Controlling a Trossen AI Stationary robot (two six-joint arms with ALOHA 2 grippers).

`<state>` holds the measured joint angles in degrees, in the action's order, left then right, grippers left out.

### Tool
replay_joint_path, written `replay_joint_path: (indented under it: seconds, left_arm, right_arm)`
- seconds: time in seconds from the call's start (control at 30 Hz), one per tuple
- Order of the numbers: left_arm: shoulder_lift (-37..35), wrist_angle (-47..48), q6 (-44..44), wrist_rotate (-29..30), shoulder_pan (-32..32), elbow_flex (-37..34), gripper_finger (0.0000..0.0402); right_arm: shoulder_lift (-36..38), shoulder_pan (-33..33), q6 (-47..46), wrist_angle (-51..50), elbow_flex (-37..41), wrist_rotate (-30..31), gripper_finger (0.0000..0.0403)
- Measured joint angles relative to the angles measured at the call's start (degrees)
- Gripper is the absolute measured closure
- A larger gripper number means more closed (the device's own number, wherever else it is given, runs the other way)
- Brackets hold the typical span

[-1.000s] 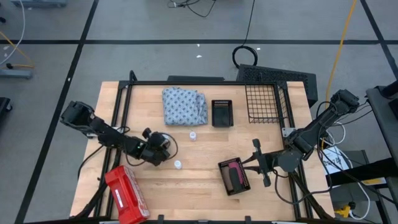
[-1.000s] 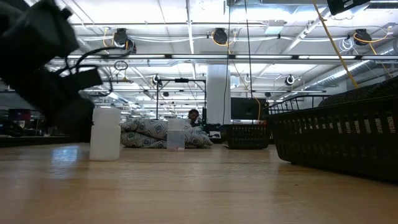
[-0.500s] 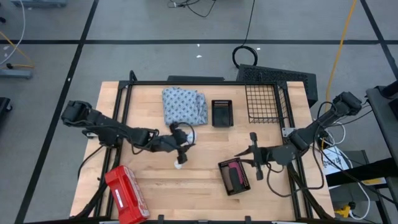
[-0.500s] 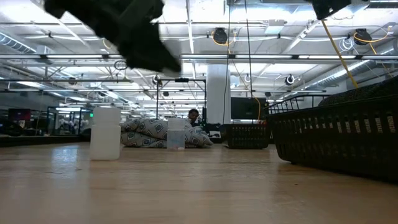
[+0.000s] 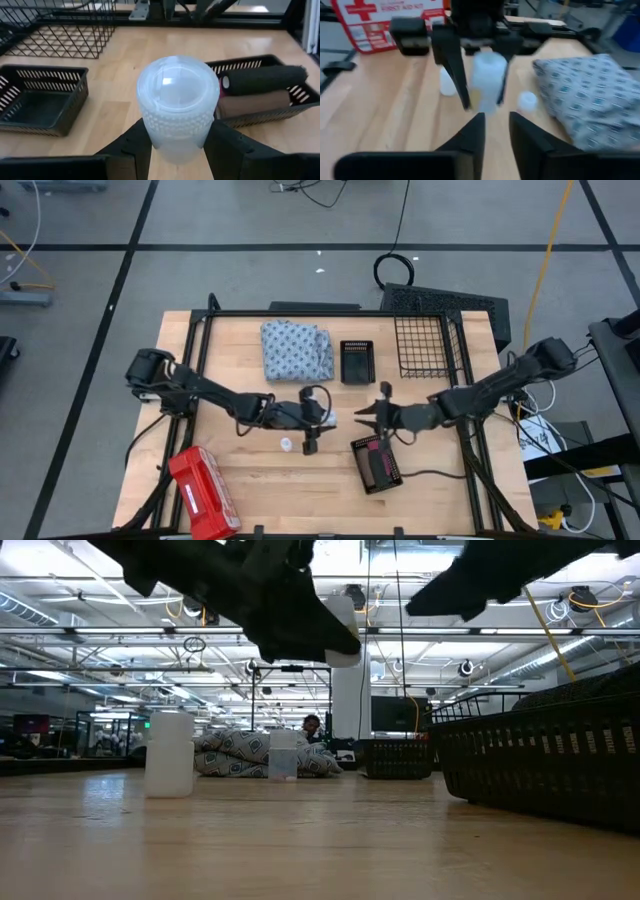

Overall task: Pick & Place Medicine items
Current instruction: Put the top left transparent pill bottle into the top black basket

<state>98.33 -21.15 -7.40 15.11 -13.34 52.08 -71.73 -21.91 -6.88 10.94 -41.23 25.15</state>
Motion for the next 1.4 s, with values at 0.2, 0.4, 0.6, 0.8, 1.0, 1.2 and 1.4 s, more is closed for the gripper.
replay_joint_path:
  seconds: [0.2, 0.4, 0.6, 0.8, 1.0, 1.2, 1.4]
  left_arm:
    - [1.46, 0.07, -0.21, -0.26, 0.0, 0.76, 0.0248]
    - [1.46, 0.34, -0.2, -0.26, 0.0, 0.76, 0.0248]
    - [1.46, 0.48, -0.02, -0.28, 0.59, 0.76, 0.0248]
    - [1.46, 1.47, -0.25, -0.31, 1.24, 0.76, 0.0248]
    - [1.46, 3.02, -0.61, -0.31, 1.56, 0.76, 0.0248]
    - [1.46, 3.06, -1.48, -0.31, 1.99, 0.76, 0.0247]
    - [1.46, 3.37, -1.75, -1.57, 2.52, 0.75, 0.0247]
  right_arm:
    - [-5.96, 4.43, 1.81, 14.24, 0.0, -9.11, 0.0228]
    - [-9.37, 7.47, 1.67, 19.46, 0.0, -12.07, 0.0137]
    - [-14.12, 8.71, 0.04, 25.41, 0.0, -16.32, 0.011]
    - [-15.4, 9.32, -0.03, 26.15, 0.0, -16.11, 0.013]
    - [-13.15, 11.26, 1.16, 11.8, -6.11, -16.44, 0.0154]
    - [-13.26, 13.82, 2.06, -18.76, -22.59, -20.42, 0.0159]
    - [-16.94, 14.49, 6.27, -29.94, -32.01, -22.47, 0.0156]
